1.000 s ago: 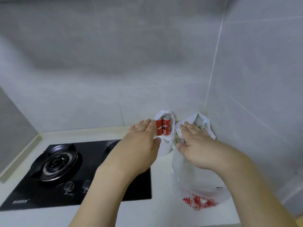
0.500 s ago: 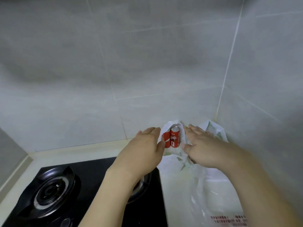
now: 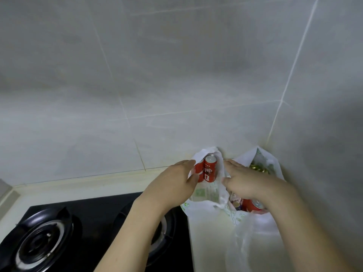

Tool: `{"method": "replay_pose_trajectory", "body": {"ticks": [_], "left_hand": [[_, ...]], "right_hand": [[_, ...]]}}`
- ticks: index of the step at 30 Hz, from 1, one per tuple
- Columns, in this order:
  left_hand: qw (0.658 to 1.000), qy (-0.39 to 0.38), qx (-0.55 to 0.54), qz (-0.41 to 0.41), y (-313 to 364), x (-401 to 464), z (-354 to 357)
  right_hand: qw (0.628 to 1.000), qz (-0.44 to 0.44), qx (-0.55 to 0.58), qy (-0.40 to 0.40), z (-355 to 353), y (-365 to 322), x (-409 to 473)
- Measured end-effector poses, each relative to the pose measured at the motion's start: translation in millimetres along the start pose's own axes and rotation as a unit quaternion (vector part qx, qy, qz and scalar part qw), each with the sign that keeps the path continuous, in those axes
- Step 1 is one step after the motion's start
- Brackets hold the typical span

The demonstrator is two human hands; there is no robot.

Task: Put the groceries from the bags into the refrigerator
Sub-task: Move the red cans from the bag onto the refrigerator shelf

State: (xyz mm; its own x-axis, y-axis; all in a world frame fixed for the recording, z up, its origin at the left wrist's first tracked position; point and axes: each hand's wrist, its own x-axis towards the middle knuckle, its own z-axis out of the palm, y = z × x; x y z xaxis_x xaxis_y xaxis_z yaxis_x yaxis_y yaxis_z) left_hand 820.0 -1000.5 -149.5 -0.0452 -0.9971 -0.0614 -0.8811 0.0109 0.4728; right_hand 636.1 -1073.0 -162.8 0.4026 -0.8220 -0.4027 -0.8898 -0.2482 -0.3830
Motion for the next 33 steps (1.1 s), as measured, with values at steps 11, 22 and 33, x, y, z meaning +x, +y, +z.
{"method": "replay_pose_trajectory", "body": {"ticks": [11, 22, 33], "left_hand": [[0.981, -0.105, -0.139, -0.083, -47.2, 102.7, 74.1], [0.976, -0.119, -0.108, -0.150, -103.1, 205.9, 120.1], [0.977, -0.036, -0.123, -0.170, -125.2, 247.6, 148.5]], "right_hand": [[0.996, 0.001, 0.086, -0.001, 18.8, 42.0, 112.9], [0.987, -0.004, 0.153, 0.038, 51.2, 84.9, 242.8], [0.976, -0.008, 0.213, 0.046, 74.4, 105.5, 288.7]]}}
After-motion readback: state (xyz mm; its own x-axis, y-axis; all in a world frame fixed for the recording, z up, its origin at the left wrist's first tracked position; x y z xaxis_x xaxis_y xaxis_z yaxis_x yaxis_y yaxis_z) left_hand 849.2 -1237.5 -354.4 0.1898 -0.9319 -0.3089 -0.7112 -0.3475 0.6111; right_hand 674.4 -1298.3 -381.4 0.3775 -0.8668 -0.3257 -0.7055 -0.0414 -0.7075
